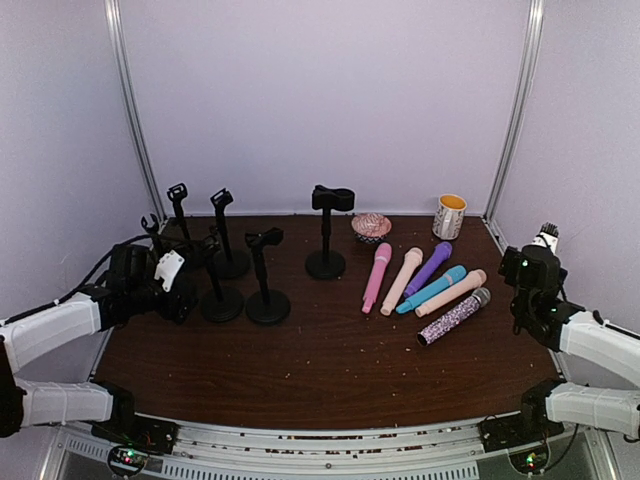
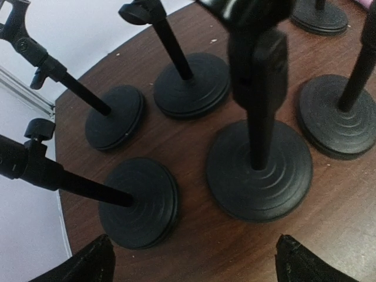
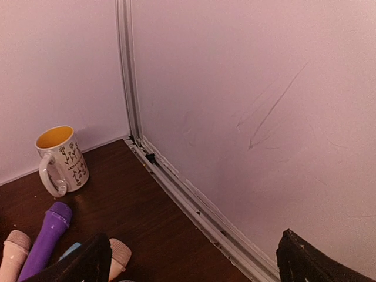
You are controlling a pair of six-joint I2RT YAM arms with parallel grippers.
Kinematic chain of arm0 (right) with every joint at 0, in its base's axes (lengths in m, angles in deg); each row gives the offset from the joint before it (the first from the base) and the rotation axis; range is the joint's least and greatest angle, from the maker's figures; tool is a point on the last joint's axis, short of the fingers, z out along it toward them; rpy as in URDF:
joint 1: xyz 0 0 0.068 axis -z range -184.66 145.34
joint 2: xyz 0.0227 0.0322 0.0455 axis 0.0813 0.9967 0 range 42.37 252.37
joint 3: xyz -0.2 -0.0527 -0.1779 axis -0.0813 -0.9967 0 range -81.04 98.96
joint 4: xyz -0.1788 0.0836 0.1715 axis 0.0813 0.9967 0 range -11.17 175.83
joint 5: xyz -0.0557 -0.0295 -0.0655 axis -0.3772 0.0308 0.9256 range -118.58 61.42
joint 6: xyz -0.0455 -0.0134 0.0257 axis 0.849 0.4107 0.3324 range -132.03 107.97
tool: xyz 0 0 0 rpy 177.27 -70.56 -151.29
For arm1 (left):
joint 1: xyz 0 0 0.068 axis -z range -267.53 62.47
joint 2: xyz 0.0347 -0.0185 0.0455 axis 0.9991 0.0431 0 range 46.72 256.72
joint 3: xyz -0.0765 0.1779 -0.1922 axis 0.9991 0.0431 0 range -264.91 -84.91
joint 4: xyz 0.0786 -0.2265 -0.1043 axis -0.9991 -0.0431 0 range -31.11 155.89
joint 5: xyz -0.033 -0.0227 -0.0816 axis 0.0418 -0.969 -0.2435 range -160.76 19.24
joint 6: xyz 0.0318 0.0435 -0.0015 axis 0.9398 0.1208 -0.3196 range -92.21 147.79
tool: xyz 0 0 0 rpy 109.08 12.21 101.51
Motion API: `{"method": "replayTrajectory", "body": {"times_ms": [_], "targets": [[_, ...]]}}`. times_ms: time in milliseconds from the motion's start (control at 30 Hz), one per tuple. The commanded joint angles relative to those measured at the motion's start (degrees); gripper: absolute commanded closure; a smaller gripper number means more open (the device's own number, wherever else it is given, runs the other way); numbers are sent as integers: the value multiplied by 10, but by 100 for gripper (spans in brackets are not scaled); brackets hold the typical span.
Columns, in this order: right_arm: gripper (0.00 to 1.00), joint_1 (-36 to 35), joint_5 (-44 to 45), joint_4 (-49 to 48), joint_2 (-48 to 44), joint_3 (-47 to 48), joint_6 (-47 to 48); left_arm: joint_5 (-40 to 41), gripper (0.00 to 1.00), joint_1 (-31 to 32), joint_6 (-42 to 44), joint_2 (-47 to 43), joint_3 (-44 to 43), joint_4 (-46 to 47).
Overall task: Remove the microphone from the stand
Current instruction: Reset both arms
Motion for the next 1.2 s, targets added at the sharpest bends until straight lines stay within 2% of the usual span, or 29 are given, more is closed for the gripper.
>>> {"method": "replayTrajectory", "body": {"times_ms": [0, 200, 267, 333, 367, 567, 667, 700, 767, 833, 900, 933, 1000, 1033, 1133, 1167], "targets": [[0, 25, 1, -28, 23, -13, -8, 27, 2, -17, 16, 17, 24, 191], [0, 38, -46, -269, 30, -126, 46, -28, 2, -74, -8, 96, -6, 241], [0, 39, -47, -326, 43, -146, 77, -26, 2, -86, -15, 120, 4, 289], [0, 39, -56, -403, 58, -167, 115, -41, 2, -102, -32, 139, 35, 392], [0, 40, -60, -428, 66, -175, 131, -42, 2, -107, -38, 145, 32, 402], [0, 71, -92, -506, 121, -179, 111, -42, 2, -135, -58, 181, 56, 529], [0, 74, -108, -475, 134, -154, 114, -51, 2, -153, -75, 182, 79, 573], [0, 76, -117, -460, 134, -147, 99, -55, 2, -159, -81, 188, 96, 604], [0, 78, -153, -480, 146, -149, 82, -60, 2, -163, -88, 224, 148, 739], [0, 78, -208, -516, 171, -152, 113, -70, 2, -164, -80, 209, 156, 720], [0, 77, -219, -567, 213, -153, 120, -60, 2, -164, -89, 221, 145, 720], [0, 77, -228, -590, 234, -153, 123, -61, 2, -164, -88, 214, 134, 688], [0, 77, -263, -664, 289, -157, 145, -74, 2, -169, -91, 221, 128, 703], [0, 76, -265, -662, 293, -156, 149, -72, 2, -171, -91, 217, 126, 692], [0, 80, -232, -519, 272, -100, 118, -71, 2, -171, -92, 220, 129, 703], [0, 86, -242, -530, 278, -101, 119, -66, 2, -170, -94, 217, 127, 694]]}}
